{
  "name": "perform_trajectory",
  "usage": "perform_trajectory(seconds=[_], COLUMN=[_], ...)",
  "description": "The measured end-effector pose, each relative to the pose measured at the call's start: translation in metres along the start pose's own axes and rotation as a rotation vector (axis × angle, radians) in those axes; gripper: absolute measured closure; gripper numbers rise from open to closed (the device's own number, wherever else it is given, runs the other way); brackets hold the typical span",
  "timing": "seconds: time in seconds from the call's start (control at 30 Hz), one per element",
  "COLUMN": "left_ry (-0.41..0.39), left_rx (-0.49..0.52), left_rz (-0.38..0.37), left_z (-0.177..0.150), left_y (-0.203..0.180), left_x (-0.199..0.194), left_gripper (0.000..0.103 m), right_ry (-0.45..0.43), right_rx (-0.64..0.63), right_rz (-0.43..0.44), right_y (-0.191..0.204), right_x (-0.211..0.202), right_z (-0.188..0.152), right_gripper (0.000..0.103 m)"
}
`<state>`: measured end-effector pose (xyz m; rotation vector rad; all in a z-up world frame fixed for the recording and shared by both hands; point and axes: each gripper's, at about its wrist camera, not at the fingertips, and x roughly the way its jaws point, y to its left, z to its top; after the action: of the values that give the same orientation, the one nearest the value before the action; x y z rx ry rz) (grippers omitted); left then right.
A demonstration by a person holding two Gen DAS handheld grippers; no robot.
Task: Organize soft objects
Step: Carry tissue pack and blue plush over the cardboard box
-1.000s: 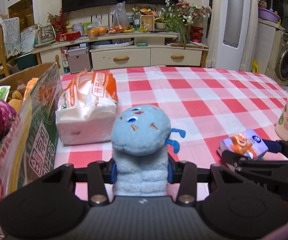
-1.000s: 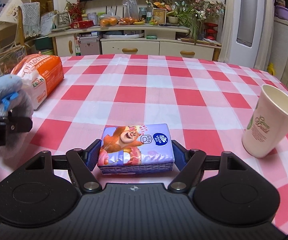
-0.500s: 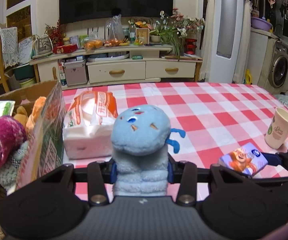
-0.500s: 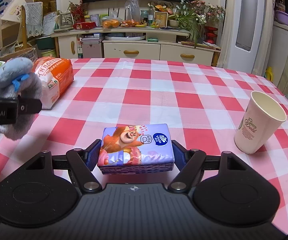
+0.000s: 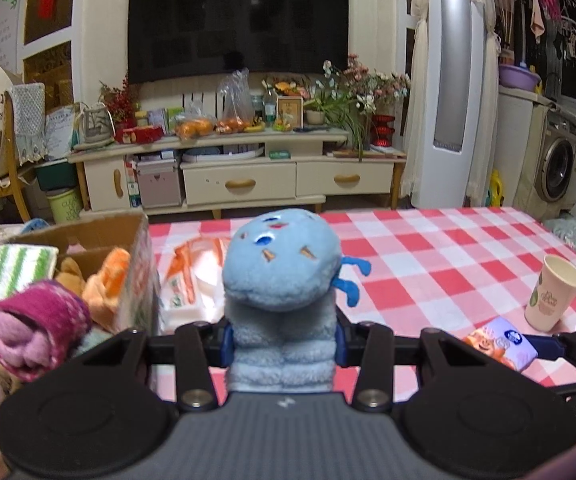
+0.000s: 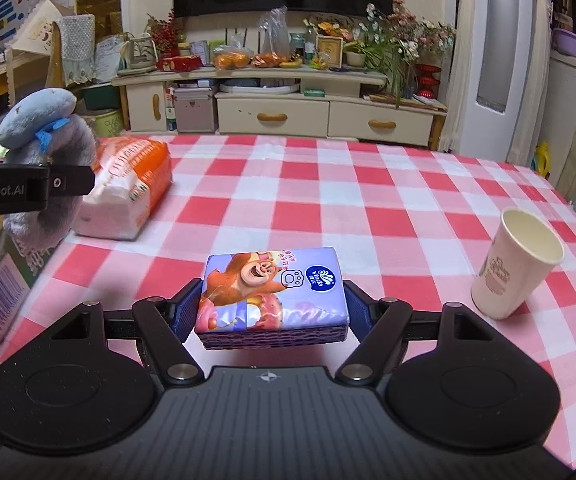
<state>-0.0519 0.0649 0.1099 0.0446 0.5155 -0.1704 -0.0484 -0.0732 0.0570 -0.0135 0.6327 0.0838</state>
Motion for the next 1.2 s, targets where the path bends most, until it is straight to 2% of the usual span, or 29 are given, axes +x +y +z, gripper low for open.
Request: perform_trajectory(seconds=[0.73, 1.2], left_ry=[-0.120, -0.140], left_rx=[-0.120, -0.222], left_rz=[0.091, 0.191], left_z=[0.034, 0.043], left_y=[0.066, 0.118], left_x=[-0.024, -0.024], left_gripper=[0.060, 0.060], right_ry=[-0.132, -0.213], right_rx=[-0.092, -0.169], right_rz=[0.102, 0.224], right_y=[0.060, 0.113], right_x=[-0.023, -0.002], right_z=[0.061, 0.116], right_gripper=[0.012, 0.012])
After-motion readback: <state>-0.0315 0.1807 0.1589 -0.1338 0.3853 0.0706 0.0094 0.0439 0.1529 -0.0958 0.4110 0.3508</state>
